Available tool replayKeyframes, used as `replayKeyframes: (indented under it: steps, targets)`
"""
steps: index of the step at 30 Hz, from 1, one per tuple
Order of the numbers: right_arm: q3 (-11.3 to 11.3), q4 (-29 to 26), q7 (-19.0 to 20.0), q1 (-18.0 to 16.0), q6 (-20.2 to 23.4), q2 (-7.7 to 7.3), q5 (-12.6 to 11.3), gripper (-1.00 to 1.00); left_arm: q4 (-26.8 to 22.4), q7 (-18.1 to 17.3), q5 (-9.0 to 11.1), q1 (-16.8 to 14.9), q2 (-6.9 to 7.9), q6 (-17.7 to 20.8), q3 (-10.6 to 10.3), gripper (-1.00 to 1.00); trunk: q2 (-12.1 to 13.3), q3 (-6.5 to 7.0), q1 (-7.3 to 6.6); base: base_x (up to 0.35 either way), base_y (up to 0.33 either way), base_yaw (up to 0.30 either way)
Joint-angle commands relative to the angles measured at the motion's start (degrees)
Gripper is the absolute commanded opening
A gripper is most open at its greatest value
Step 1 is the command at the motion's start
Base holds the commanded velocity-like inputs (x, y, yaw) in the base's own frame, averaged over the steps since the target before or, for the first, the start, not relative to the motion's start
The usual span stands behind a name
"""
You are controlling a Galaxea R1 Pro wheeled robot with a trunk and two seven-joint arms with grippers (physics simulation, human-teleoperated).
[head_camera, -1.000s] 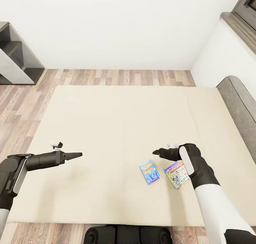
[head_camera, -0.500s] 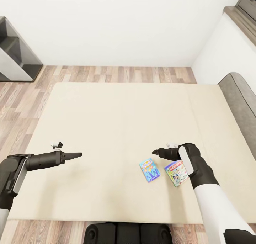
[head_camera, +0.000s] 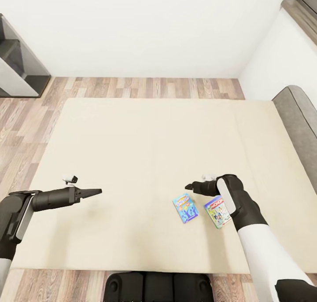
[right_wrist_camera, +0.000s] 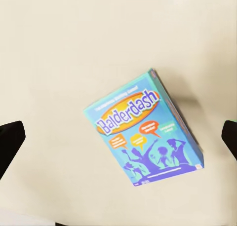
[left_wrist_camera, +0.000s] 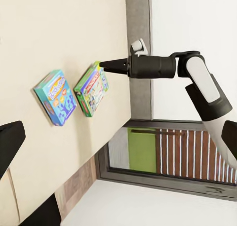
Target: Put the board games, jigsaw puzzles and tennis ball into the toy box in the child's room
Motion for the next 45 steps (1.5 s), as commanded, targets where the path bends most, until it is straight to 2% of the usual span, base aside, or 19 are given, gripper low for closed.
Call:
replayKeyframes:
  steps: [1,13,36,45]
  targets:
    - [0.3,0.0,0.5,-0.1,0.2,-0.03,0.5,1.0,0.0,-0.2,0.1,0.0,0.01,0.6,0.0,1.0,-0.1,-0.16,0.03,0.0,0.0,0.0]
    - [1.2,0.1,0.5,-1.5,0.2,-0.11,0.3,1.0,0.0,-0.2,0.1,0.0,0.05,0.6,0.1,1.0,-0.1,-1.3,0.03,0.0,0.0,0.0]
    - [1.3,0.3,0.5,-2.3,0.2,-0.61,0.2,1.0,0.0,-0.2,0.1,0.0,0.05,0.6,0.6,1.0,-0.1,-3.47,0.03,0.0,0.0,0.0]
    - [1.3,0.5,2.3,-2.7,0.2,-0.9,0.2,1.0,0.0,-0.2,0.1,0.0,-0.01,0.6,0.6,1.0,-0.1,-4.32,0.03,0.0,0.0,0.0]
